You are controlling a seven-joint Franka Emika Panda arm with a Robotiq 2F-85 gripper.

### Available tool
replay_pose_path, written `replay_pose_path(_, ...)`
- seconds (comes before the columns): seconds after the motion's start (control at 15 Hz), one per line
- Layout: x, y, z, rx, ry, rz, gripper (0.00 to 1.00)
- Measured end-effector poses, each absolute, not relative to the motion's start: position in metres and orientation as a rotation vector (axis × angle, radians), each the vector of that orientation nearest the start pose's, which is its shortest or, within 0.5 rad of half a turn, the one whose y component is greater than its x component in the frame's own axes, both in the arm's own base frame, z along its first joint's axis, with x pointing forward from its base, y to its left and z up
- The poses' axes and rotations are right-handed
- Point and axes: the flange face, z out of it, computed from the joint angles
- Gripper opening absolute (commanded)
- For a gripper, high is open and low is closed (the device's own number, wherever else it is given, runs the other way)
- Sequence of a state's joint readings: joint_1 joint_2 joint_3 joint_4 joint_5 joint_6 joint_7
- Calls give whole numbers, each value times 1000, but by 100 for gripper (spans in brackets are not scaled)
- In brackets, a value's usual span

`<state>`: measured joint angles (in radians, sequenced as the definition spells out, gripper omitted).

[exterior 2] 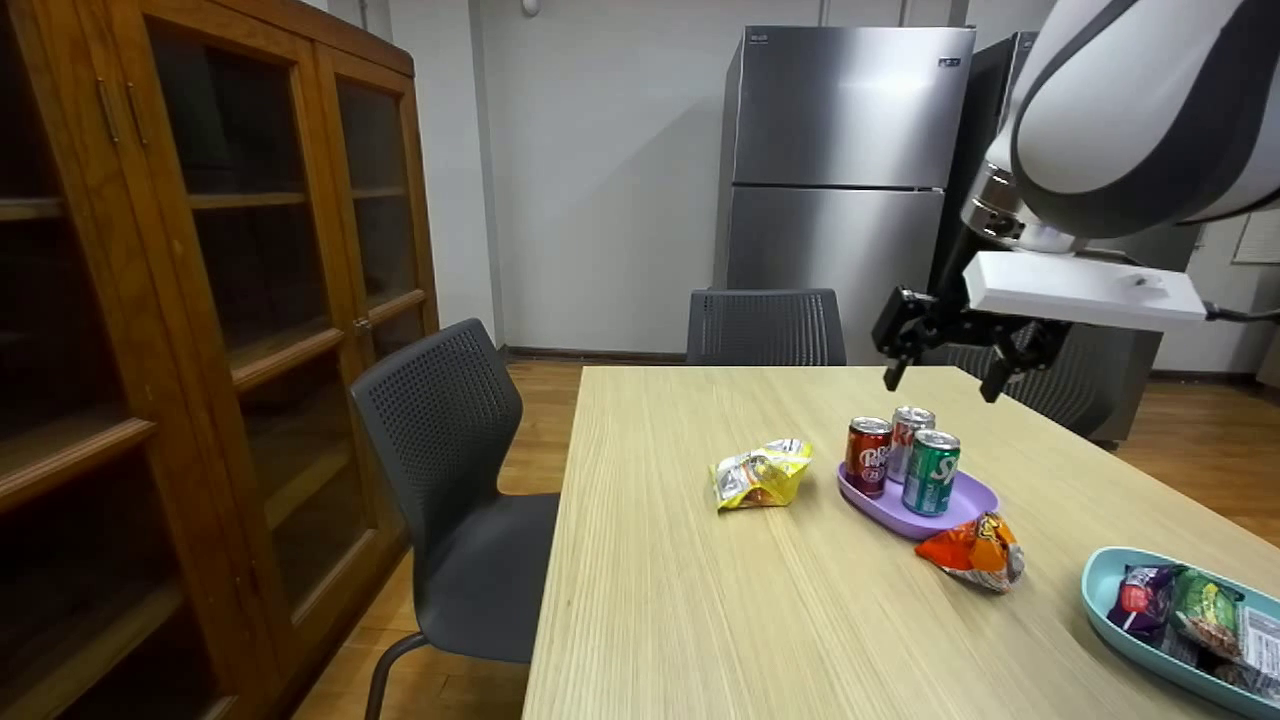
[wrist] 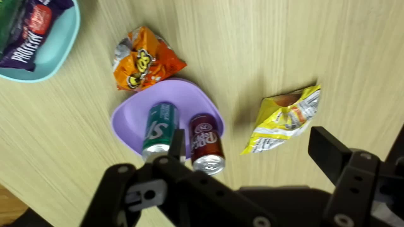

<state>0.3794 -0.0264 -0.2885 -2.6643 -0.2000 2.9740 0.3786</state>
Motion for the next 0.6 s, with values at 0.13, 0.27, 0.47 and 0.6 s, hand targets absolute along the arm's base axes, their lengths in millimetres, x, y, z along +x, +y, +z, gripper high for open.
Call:
replay_pose_path(0.13, 440, 91, 287, -3061, 20, -531, 100)
replay_pose_path(0.27, 434, 114, 288, -3054, -62, -524, 100)
replay_pose_path(0.47, 434, 115, 288, -3055, -71, -521, 100)
replay_pose_path(0.6, 434, 115, 288, -3056, -72, -520, 100)
